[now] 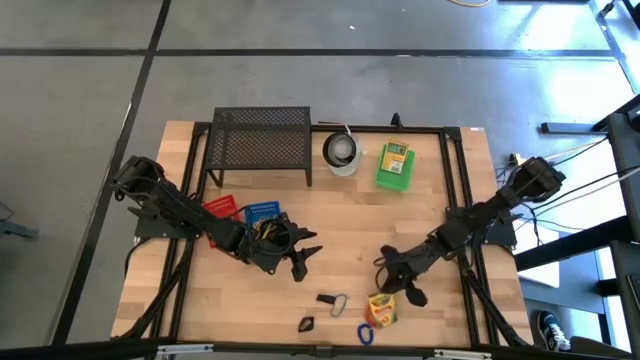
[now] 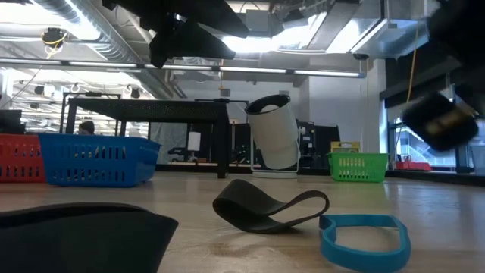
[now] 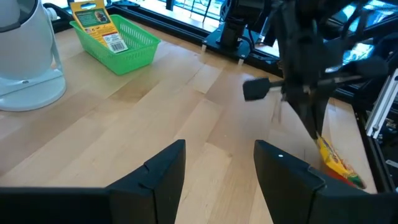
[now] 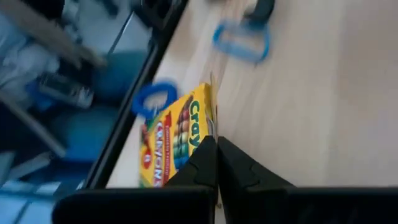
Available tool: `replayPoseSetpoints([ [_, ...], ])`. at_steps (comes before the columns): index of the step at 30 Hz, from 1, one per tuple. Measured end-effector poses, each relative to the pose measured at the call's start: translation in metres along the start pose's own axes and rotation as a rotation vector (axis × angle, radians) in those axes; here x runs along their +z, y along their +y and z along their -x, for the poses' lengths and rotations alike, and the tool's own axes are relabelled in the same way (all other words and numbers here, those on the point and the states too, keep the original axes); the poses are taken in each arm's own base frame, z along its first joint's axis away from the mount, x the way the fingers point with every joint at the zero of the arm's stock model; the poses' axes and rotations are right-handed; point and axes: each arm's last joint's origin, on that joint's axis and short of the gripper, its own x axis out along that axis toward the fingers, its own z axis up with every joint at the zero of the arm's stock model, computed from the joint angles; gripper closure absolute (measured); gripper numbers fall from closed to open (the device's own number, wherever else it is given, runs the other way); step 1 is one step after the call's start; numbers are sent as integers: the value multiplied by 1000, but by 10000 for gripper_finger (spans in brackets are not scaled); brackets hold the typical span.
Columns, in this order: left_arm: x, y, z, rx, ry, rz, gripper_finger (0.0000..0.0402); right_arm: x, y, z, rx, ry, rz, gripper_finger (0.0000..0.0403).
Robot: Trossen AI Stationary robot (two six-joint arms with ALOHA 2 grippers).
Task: Pick & Place Office Desk Supplies
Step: Put the yellow crayon box into the green bin
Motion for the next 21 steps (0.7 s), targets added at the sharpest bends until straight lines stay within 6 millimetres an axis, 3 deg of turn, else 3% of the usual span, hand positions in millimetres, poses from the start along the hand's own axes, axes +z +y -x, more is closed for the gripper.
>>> replayPoseSetpoints([
  [6, 0, 0, 0, 0, 0, 0, 217, 22, 7, 23, -147, -229, 122, 400],
  [14, 0, 0, 0, 5, -4, 1, 217, 43, 9, 54, -494, -525, 184, 401],
  [21, 2, 2, -1, 47, -33, 5, 217, 52, 13, 61, -563, -629, 245, 401],
])
